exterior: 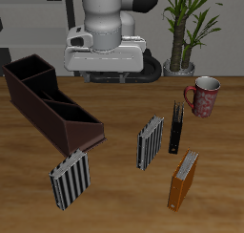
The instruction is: Place the right striped book into the right desk caddy's left compartment and place the orange book into the right desk caddy's left compartment and place the red mug into the right desk caddy's right compartment
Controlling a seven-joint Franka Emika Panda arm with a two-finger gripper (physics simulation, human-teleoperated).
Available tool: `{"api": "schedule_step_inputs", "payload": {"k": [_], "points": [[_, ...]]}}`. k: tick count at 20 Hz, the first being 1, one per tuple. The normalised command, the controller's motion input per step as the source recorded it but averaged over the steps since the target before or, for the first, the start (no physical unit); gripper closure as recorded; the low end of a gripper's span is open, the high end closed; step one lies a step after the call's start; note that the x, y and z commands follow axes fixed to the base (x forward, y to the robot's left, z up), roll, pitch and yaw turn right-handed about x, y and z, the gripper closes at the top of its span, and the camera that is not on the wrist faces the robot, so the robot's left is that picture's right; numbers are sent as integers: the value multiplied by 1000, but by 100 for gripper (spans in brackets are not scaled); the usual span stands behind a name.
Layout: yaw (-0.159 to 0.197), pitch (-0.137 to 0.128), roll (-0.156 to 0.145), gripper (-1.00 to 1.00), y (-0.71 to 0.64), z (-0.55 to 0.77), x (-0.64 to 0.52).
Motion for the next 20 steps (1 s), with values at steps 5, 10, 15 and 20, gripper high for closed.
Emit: {"api": "schedule_step_inputs", "payload": {"k": [5,10,15,20], "points": [[-1,2,49,-100,-178,210,397],[-23,-5,0,-100,-301,134,498],[-3,-7,-23,-100,-317,-2,545],[-7,-9,-32,-100,-298,-181,509]]}}
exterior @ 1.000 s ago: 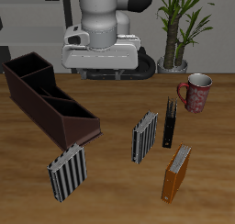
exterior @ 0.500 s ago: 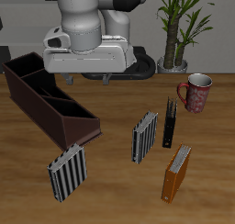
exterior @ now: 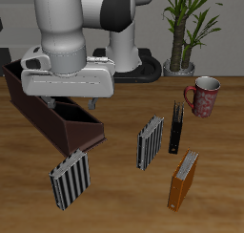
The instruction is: Place the right striped book into the right desk caddy's left compartment and place the orange book into the right desk caddy's left compartment and place the red mug into the right desk caddy's right compartment
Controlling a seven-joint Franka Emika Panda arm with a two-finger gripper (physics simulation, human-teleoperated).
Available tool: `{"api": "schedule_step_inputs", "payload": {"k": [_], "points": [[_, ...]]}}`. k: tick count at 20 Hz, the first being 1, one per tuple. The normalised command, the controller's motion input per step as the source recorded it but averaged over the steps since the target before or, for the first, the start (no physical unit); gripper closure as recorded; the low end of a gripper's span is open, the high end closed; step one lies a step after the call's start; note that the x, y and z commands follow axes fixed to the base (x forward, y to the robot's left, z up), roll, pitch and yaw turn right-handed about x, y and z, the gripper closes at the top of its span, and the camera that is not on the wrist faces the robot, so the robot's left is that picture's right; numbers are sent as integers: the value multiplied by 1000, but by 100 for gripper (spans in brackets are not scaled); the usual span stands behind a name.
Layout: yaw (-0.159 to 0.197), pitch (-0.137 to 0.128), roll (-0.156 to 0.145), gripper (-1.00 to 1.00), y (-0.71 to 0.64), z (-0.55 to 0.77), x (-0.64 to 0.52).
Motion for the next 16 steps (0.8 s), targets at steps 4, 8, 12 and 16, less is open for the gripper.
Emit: {"api": "schedule_step_inputs", "payload": {"k": [4,8,12,16], "points": [[-40,-11,15,-100,-173,-304,353],[-28,-34,-7,-100,-162,-240,242],[-56,-45,5,-100,-147,-338,199],[-43,0,13,-100,12,-450,70]]}}
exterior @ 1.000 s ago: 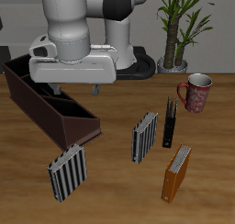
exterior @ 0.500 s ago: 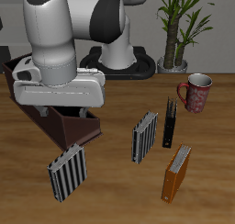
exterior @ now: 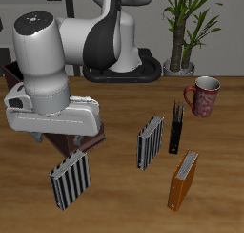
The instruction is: Place the right striped book into the right desk caddy's left compartment and place the orange book into the right desk caddy's left compartment and place the red mug into the right desk caddy's right compartment
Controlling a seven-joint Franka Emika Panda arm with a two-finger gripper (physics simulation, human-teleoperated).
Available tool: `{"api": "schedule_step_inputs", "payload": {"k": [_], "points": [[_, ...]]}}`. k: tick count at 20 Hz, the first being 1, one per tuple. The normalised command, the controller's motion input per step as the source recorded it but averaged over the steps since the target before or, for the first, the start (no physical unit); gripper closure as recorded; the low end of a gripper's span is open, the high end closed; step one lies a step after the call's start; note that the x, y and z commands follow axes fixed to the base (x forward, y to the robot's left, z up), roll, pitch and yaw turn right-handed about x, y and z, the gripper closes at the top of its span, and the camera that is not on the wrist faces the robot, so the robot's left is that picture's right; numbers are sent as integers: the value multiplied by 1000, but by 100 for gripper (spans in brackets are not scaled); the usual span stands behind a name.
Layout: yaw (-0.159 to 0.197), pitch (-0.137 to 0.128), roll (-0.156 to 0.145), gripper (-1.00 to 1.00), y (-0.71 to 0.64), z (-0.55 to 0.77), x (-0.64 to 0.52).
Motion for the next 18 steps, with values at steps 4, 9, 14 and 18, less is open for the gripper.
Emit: {"api": "schedule_step_inputs", "payload": {"k": [4,9,14,18], "points": [[-35,-25,4,-100,33,-216,-42],[-28,-24,0,-100,2,-281,-36],[-44,-3,-18,-100,-91,-268,32],[-43,23,-12,-100,-88,-236,65]]}}
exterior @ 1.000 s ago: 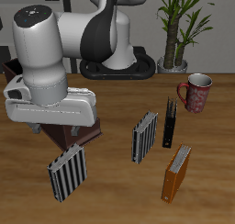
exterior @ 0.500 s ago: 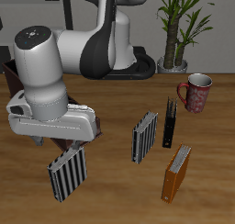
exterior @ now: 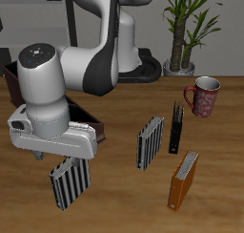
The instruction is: Place the right striped book into the right desk caddy's left compartment and place the orange book into the right desk caddy's left compartment and place the red mug into the right desk caddy's right compartment
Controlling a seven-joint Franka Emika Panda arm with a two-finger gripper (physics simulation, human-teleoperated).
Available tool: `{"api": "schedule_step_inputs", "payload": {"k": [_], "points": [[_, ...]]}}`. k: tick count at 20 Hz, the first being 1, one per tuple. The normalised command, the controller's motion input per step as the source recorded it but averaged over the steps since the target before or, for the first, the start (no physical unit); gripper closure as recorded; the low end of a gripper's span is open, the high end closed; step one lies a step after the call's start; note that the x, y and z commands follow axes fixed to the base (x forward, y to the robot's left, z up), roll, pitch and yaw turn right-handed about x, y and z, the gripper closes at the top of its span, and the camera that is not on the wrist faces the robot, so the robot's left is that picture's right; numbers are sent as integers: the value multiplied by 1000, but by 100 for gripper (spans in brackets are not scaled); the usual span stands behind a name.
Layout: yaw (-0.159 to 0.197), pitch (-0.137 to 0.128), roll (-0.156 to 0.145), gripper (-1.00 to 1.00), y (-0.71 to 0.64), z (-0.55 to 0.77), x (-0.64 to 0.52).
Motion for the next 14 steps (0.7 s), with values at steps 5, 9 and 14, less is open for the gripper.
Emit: {"api": "schedule_step_inputs", "payload": {"k": [5,9,14], "points": [[-41,42,1,-100,33,-354,-6],[-29,48,15,-100,51,-356,8],[-12,17,4,100,42,-110,-63]]}}
